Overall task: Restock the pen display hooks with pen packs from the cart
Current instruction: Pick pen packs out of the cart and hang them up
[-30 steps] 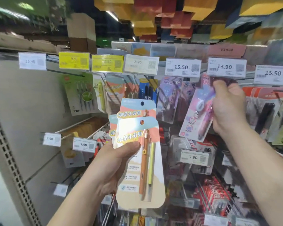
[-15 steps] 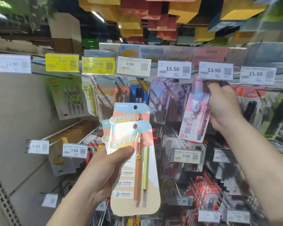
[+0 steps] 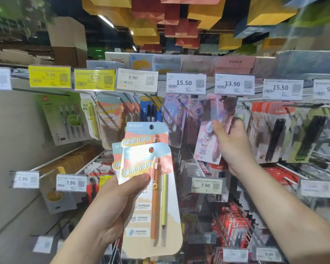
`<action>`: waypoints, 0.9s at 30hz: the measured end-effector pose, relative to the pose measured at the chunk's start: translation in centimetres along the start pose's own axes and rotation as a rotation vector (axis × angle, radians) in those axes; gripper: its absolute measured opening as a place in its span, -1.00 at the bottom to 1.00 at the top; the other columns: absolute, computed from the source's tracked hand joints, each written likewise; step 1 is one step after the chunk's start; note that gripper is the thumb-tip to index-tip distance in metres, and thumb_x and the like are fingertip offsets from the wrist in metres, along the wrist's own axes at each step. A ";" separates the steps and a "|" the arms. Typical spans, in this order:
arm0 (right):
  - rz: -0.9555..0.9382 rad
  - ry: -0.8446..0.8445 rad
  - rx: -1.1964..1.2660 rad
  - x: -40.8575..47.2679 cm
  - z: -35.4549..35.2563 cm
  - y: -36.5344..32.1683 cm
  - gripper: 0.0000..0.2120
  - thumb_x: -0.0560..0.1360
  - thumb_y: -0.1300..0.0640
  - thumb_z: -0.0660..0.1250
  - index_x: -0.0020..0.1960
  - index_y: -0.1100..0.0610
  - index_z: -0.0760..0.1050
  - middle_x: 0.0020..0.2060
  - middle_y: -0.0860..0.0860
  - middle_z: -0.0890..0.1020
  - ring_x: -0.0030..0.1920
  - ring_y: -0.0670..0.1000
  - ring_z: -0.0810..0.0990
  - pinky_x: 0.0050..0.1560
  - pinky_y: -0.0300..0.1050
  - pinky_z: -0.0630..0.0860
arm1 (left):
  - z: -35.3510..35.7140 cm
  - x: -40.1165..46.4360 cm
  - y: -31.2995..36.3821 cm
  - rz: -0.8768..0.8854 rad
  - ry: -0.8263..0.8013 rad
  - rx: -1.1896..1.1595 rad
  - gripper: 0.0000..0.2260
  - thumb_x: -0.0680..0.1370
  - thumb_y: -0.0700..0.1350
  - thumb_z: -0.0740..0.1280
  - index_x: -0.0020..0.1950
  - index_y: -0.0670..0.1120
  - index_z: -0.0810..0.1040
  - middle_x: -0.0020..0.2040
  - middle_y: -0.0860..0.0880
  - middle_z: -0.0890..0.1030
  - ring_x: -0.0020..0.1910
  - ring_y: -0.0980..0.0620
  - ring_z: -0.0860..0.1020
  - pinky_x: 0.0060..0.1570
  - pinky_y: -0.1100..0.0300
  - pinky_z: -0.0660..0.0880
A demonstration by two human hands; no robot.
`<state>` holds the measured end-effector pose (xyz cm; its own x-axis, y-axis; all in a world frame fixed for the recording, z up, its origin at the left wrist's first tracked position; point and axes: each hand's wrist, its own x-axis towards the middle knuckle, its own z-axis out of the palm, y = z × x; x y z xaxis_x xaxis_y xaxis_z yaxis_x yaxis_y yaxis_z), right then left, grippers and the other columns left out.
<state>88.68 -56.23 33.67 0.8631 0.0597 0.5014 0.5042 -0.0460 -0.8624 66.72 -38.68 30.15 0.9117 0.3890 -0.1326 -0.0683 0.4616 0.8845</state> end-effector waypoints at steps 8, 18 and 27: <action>0.068 0.097 -0.089 2.3 1.8 1.5 -0.80 0.63 -0.21 0.27 0.02 -0.10 0.41 -0.23 0.10 0.60 -0.35 0.10 0.52 -0.24 0.14 0.58 | 0.7 0.8 -0.1 0.006 -0.007 -0.009 -0.71 0.49 -0.29 0.43 0.21 -0.23 0.59 0.02 -0.33 0.72 -0.25 -0.22 0.73 -0.32 -0.04 0.69; 0.209 0.040 -0.180 4.9 3.5 1.5 -0.61 0.70 0.02 0.18 0.51 -0.08 0.28 -0.09 -0.03 0.59 -0.42 -0.08 0.42 -0.58 -0.28 0.30 | 0.0 0.3 0.2 0.036 -0.009 -0.012 -0.70 0.43 -0.28 0.43 0.16 -0.26 0.63 0.02 -0.34 0.71 -0.26 -0.22 0.73 -0.26 -0.09 0.69; 0.240 -0.002 -0.154 4.9 3.3 1.0 -0.44 0.66 -0.13 0.24 0.57 0.03 0.19 0.06 0.03 0.54 -0.23 -0.03 0.51 -0.27 -0.09 0.49 | -0.6 0.0 0.6 0.038 0.018 -0.013 -0.66 0.43 -0.27 0.45 0.20 -0.28 0.61 0.01 -0.35 0.71 -0.26 -0.24 0.73 -0.32 -0.05 0.69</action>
<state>93.31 -52.71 35.06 0.9582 0.0309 0.2843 0.2843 -0.2103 -0.9354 66.44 -37.90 30.36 0.9010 0.4203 -0.1071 -0.1081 0.4567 0.8830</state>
